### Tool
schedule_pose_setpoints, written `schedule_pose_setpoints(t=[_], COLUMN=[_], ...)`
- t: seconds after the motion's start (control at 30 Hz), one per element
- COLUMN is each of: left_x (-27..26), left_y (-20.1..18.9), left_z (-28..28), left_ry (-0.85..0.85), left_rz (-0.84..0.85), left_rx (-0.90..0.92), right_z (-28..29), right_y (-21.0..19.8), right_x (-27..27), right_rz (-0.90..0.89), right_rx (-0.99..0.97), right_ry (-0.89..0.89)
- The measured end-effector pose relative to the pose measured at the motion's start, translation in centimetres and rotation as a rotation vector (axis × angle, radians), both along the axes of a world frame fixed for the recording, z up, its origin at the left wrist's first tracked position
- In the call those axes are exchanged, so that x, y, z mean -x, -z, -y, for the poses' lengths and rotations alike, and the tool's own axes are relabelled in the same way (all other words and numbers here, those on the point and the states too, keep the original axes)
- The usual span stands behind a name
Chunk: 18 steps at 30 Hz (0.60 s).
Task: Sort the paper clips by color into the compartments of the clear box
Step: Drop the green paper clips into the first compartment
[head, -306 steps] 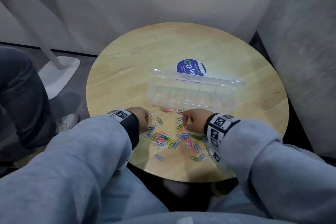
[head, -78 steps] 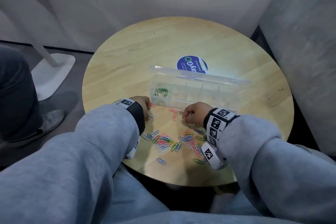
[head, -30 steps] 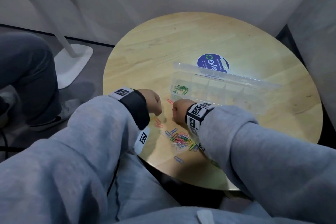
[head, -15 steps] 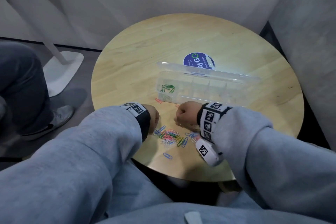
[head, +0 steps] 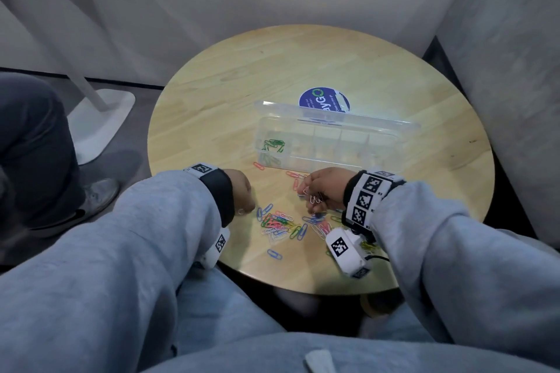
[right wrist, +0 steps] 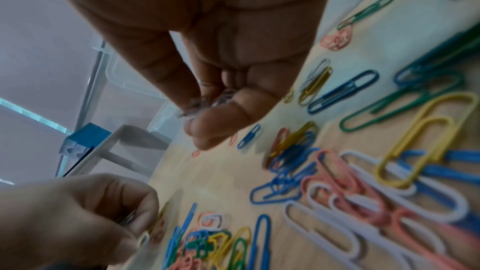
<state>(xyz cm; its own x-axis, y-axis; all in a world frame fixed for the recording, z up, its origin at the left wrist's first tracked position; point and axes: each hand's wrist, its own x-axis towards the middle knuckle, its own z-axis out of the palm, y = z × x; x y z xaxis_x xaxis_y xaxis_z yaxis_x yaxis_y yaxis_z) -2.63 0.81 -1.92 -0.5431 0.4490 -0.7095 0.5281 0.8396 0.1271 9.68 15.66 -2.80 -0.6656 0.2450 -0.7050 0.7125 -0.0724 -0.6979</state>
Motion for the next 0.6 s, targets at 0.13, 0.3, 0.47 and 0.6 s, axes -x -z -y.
schedule_pose_setpoints(t=[0.13,0.3,0.47,0.6], left_x=[0.7,1.1,1.5,1.7], left_y=[-0.9,-1.4,-2.1,-2.5], left_z=[0.2,0.4,0.9,1.3], left_ry=[-0.223,-0.528,-0.684,-0.800], left_rz=[0.228,0.452,0.567,0.639], left_rx=[-0.165,-0.450,-0.550,-0.636], right_z=[0.9,2.4,3.5,3.8], right_y=[-0.2,-0.9,-0.7,0.3], right_x=[0.3,1.1,1.7,2.3], right_rz=[0.059,0.092,0.216,0.268], right_rx=[-0.111,-0.479,-0.808,-0.815], right_ry=[-0.161,-0.490,-0.794,-0.853])
